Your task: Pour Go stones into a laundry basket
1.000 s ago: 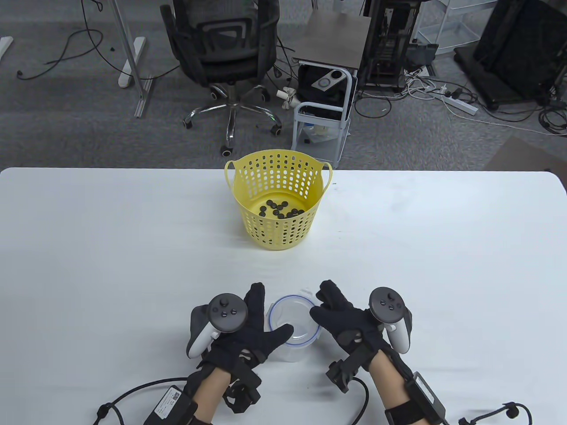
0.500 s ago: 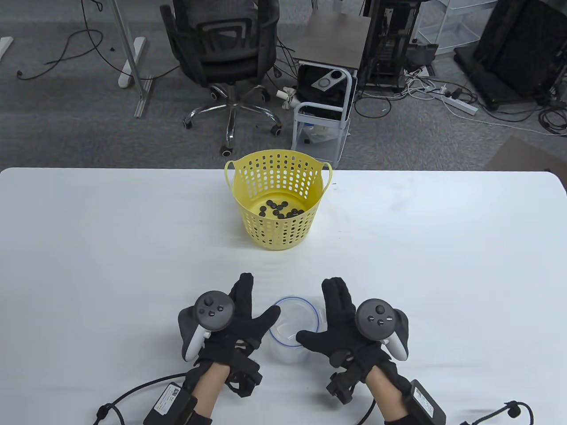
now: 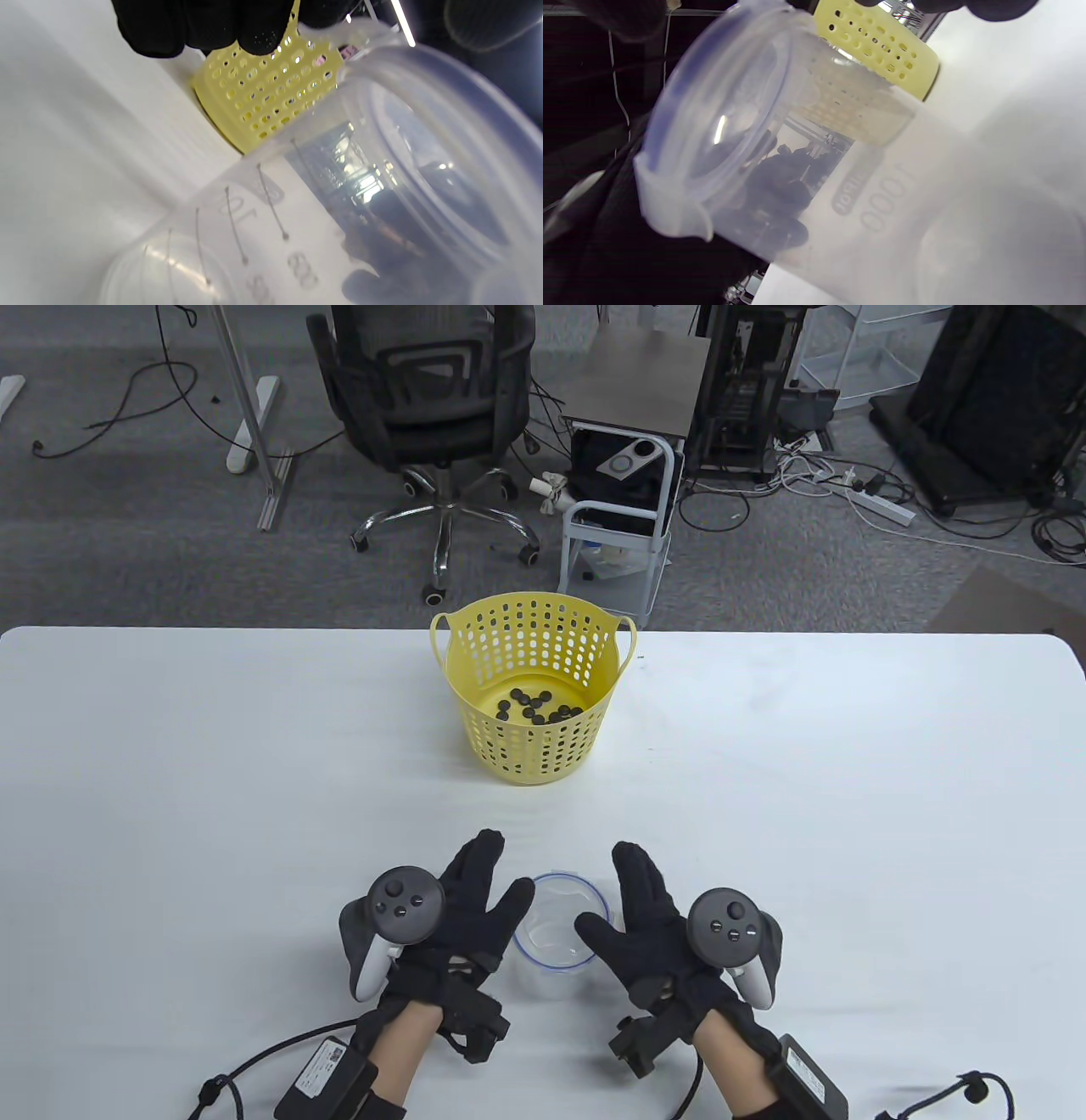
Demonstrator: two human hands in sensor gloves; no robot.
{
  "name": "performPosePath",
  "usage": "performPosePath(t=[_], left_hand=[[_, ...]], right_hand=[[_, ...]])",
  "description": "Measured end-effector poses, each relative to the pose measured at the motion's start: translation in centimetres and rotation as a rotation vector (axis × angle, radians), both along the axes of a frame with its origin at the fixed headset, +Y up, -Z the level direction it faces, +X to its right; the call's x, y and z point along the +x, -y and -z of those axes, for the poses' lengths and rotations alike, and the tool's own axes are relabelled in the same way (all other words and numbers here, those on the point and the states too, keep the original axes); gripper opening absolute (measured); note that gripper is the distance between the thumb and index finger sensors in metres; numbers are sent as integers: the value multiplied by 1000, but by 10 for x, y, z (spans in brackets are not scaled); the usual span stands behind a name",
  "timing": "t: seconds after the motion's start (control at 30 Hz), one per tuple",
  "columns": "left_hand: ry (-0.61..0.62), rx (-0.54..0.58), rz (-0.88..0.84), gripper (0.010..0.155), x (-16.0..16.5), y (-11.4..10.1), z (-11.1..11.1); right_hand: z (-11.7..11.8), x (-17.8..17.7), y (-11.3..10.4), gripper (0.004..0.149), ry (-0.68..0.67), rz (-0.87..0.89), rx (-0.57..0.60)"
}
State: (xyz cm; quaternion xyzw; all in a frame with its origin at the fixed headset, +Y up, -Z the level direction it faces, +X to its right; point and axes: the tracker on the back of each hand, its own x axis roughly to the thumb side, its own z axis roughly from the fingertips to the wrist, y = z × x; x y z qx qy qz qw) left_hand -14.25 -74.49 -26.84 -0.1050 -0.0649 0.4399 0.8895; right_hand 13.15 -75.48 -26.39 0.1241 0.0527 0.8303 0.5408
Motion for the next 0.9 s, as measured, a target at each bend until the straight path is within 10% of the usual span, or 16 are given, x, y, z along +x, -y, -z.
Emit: performPosePath(t=[0.6, 0.9], left_hand=[[258, -365, -209, 105, 20, 34, -3], [244, -229, -106, 101, 16, 32, 2]], right_hand=[[13, -13, 40, 86, -179, 169, -249], [12, -8, 31, 88, -116, 46, -167]])
